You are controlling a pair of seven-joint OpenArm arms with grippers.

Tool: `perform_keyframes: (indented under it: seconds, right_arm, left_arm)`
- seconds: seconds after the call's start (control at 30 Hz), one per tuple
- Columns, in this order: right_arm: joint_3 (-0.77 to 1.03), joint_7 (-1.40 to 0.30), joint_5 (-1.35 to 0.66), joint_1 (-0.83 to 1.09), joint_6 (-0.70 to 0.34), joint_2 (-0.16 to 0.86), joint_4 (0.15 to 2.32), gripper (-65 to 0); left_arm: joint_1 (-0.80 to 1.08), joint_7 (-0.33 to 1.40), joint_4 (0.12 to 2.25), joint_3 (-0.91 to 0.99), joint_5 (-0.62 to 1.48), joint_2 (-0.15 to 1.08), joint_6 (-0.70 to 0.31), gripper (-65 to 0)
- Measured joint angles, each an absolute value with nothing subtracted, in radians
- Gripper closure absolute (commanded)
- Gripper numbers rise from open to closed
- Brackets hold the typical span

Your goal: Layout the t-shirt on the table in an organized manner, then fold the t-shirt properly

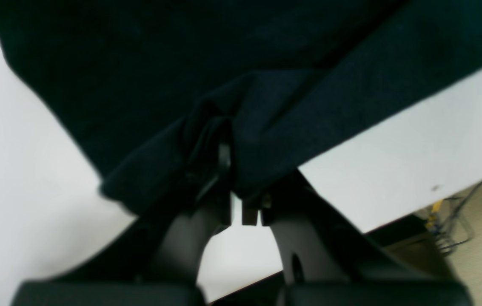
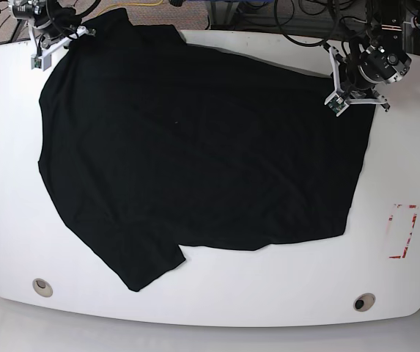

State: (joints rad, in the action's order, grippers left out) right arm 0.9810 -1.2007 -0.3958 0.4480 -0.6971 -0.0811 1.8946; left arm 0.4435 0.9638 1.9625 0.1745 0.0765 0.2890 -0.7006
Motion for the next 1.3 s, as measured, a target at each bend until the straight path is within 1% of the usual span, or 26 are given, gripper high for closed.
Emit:
perform_keyframes:
  seconds: [0.17,0.43,0.73,0.97,1.3]
  right_arm:
    - [0.982,-1.208,-0.397,0.472,-0.698,-0.106,1.971,-2.5]
    - [0.978,-1.207,-0.396,0.458,-0.698,-0.097,1.974,-2.5]
    - [0.977,-1.205,-0.41,0.393,-0.699,-0.051,1.974,-2.5]
    - [0.957,-1.209,-0.397,0.331,-0.7,-0.021,1.967,-2.5]
    - [0.919,-1.209,-0.39,0.229,-0.7,-0.002,1.868,-2.5]
  left_arm:
    - [0.408,0.962,1.968,0.175,0.076,0.312,-0.701,0.0]
    - [0.29,0.949,1.972,0.174,0.083,0.328,-0.705,0.0]
    - [0.173,0.95,1.959,0.154,0.083,0.324,-0.708,0.0]
    - [0.123,0.946,1.911,0.122,0.084,0.326,-0.708,0.0]
    - [0.025,0.948,1.768,0.089,0.079,0.325,-0.706,0.0]
